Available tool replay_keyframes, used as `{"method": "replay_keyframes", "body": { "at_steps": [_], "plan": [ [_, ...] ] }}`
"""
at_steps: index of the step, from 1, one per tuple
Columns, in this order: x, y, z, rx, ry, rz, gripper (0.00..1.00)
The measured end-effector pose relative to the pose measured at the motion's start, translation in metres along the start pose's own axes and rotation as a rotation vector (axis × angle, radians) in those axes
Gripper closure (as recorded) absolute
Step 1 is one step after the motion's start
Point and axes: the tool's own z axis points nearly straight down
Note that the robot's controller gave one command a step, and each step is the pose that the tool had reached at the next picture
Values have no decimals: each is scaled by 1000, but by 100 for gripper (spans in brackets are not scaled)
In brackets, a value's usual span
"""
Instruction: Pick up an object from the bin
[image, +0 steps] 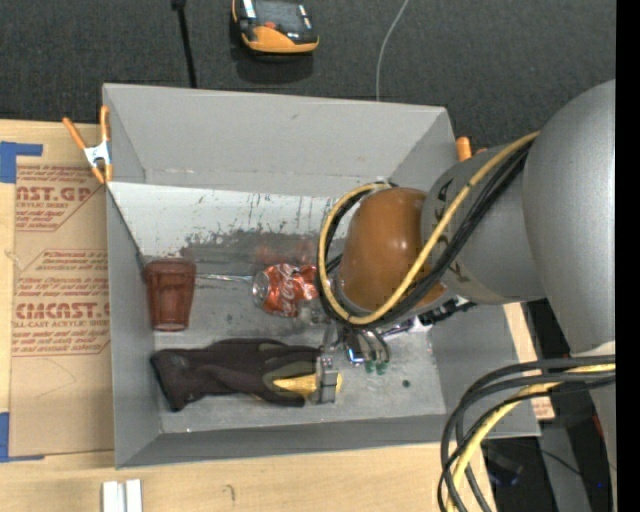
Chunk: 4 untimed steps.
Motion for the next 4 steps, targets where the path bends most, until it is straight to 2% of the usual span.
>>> {"method": "replay_keyframes", "body": {
  "at_steps": [1,2,4],
  "plan": [
    [-3,40,27,0,1,48,0],
    [-7,91,30,1,1,67,100],
    [-5,90,26,2,6,67,100]
  ]
}}
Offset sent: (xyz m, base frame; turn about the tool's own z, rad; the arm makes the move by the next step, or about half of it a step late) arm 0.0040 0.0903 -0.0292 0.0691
